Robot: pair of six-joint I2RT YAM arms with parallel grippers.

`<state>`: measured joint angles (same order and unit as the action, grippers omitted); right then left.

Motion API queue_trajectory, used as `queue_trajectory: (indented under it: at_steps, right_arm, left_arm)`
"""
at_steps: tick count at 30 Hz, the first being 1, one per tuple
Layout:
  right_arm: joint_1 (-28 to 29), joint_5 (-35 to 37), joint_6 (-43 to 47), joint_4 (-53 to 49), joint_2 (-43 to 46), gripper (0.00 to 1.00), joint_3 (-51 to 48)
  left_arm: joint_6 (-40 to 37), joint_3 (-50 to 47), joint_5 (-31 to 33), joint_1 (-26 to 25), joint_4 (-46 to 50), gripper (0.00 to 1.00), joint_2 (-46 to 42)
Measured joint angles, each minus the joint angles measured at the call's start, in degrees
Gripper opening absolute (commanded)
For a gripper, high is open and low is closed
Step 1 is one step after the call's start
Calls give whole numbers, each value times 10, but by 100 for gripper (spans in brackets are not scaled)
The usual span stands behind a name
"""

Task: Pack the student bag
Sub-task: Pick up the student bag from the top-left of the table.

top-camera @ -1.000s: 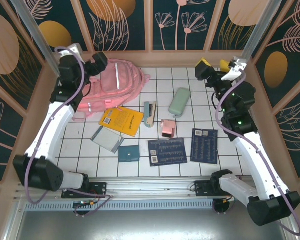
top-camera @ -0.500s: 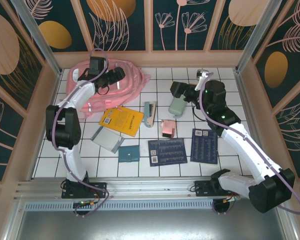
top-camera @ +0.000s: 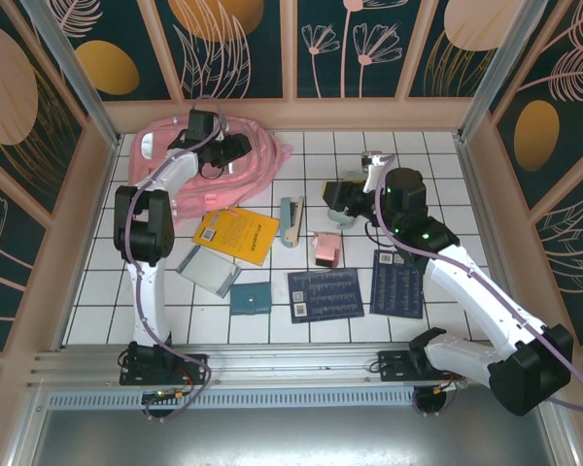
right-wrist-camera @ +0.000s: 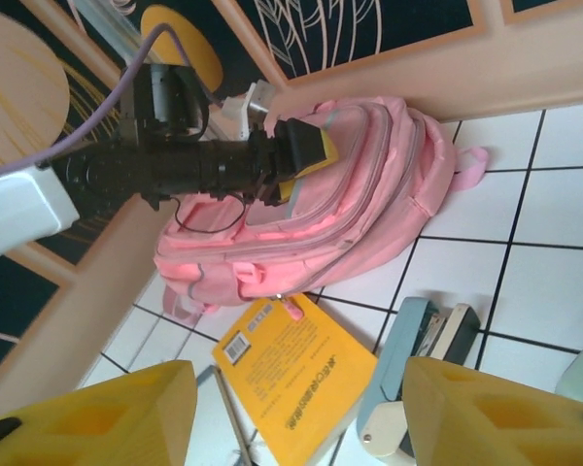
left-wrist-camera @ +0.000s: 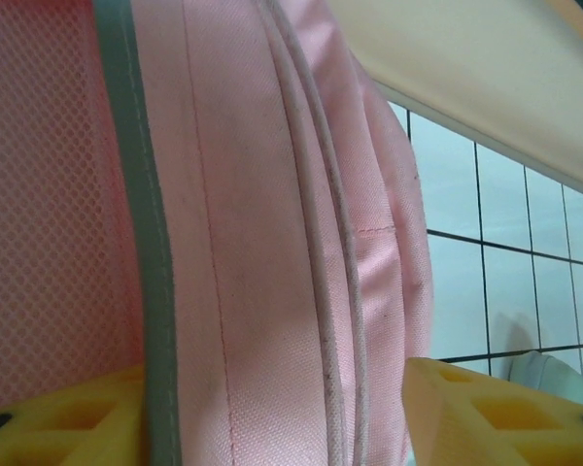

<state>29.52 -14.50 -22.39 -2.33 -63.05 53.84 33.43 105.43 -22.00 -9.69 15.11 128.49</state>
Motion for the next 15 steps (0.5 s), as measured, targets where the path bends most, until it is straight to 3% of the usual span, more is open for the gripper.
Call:
queue_trajectory:
  at_steps: [3,5,7,12,15]
  right_arm:
    - [0,-6,2,1,-9,32,0]
    - [0,-6,4,3,-12,34,0]
    - [0,-5,7,4,-12,48,0]
    - [0,18,13,5,-12,56,0]
    - [0,14,16,6,-16,52,2]
  left_arm:
    - [4,2,-12,5,-2,19,12]
    - [4,2,-17,9,-3,0,17]
    - [-1,2,-20,10,-3,0,17]
    - [-12,-4,-8,10,0,0,-3]
    - [-14,-23,9,11,5,0,-46]
